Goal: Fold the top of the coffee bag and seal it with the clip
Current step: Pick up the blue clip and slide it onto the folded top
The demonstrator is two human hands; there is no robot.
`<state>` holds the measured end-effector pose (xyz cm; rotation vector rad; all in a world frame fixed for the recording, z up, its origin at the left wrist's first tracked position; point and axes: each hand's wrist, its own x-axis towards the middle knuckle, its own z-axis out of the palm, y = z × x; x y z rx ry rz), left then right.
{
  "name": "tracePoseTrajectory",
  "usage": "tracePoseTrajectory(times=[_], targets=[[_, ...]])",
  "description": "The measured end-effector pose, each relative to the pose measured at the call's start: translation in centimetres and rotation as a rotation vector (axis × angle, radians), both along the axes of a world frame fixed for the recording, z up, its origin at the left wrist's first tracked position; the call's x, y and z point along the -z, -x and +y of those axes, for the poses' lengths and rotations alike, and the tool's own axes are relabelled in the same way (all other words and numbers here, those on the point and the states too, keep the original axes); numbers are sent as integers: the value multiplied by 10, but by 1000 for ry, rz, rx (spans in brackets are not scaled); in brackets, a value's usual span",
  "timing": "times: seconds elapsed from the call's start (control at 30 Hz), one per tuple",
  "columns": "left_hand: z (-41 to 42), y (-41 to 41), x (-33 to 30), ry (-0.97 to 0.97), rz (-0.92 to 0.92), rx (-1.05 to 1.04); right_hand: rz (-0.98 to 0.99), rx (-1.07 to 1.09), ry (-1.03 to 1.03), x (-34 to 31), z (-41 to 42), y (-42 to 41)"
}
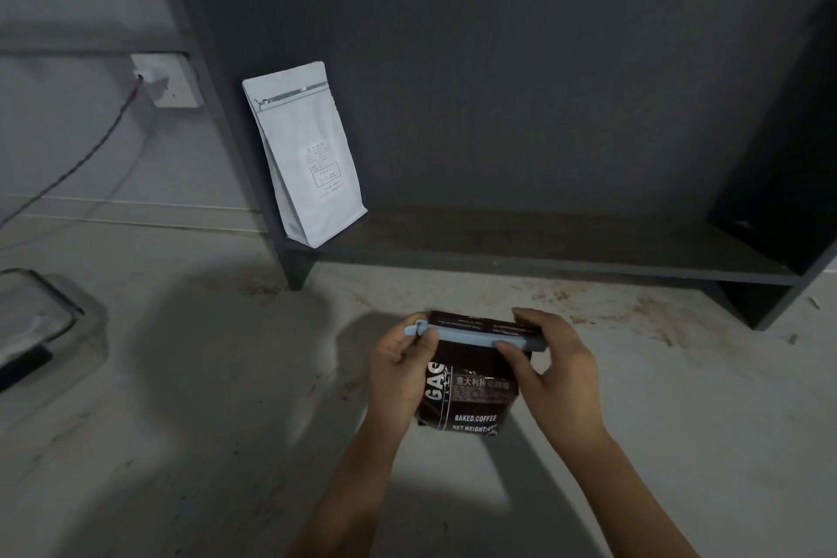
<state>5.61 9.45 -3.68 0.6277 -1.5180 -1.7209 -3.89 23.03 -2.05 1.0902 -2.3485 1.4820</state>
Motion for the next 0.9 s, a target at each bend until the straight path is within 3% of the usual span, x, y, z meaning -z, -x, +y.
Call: tracePoseTrajectory(times=[0.17, 0.43, 0.63, 0.77, 0.9], targets=[[2, 0, 0, 3, 0, 37, -338, 7, 92, 7, 13, 4], [-2, -1, 12, 136, 33, 10, -455, -95, 169, 13, 12, 15], [-6, 0, 9, 70, -14, 63, -544, -244, 36, 36, 10, 17], [-11, -7, 14, 77, -230, 245, -565, -272, 52, 43, 9, 14], [-20, -14, 26, 38, -443, 449, -556, -350, -149, 51, 7, 17]])
